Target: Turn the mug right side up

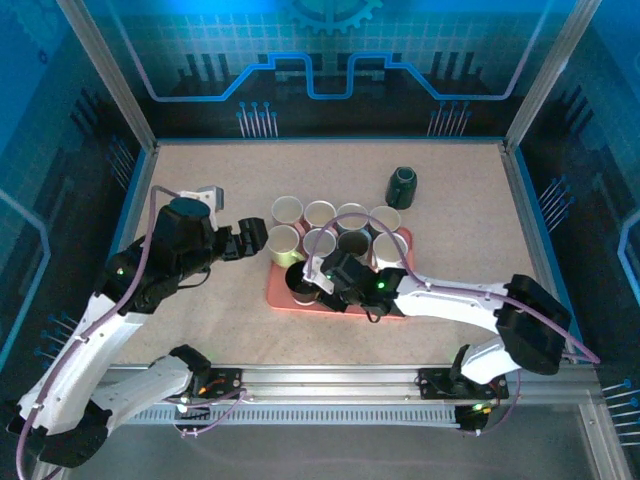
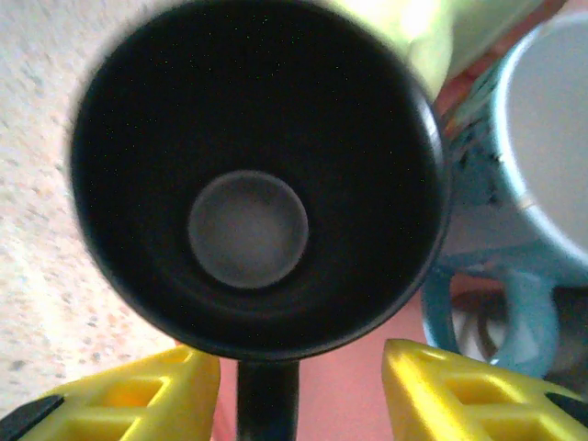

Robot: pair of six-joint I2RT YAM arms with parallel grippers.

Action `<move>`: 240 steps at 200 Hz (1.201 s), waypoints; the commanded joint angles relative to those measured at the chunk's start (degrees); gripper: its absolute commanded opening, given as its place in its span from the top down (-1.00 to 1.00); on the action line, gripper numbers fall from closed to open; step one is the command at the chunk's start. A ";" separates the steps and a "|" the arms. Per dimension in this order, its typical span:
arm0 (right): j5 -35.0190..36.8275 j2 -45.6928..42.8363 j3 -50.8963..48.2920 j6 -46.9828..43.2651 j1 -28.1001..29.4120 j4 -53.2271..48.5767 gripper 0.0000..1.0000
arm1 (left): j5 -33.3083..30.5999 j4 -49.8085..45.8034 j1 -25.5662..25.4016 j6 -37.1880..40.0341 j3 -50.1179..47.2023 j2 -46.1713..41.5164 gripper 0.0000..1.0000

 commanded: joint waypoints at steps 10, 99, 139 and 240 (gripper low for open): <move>-6.23 -9.28 3.50 1.44 -0.96 -3.71 -0.11 | 1.73 -0.78 0.56 0.81 0.74 0.94 -0.98; -3.95 -13.23 26.45 23.99 -23.01 -30.52 -0.15 | 0.05 -3.52 -4.25 6.45 15.88 22.34 -0.98; -6.50 -8.88 31.95 30.85 -33.07 -37.53 -0.26 | -1.83 1.42 -8.17 8.38 25.78 36.23 -0.98; -0.44 -24.38 32.05 34.54 -38.58 -53.61 -0.38 | -9.30 11.85 -12.28 12.69 82.55 93.13 -0.98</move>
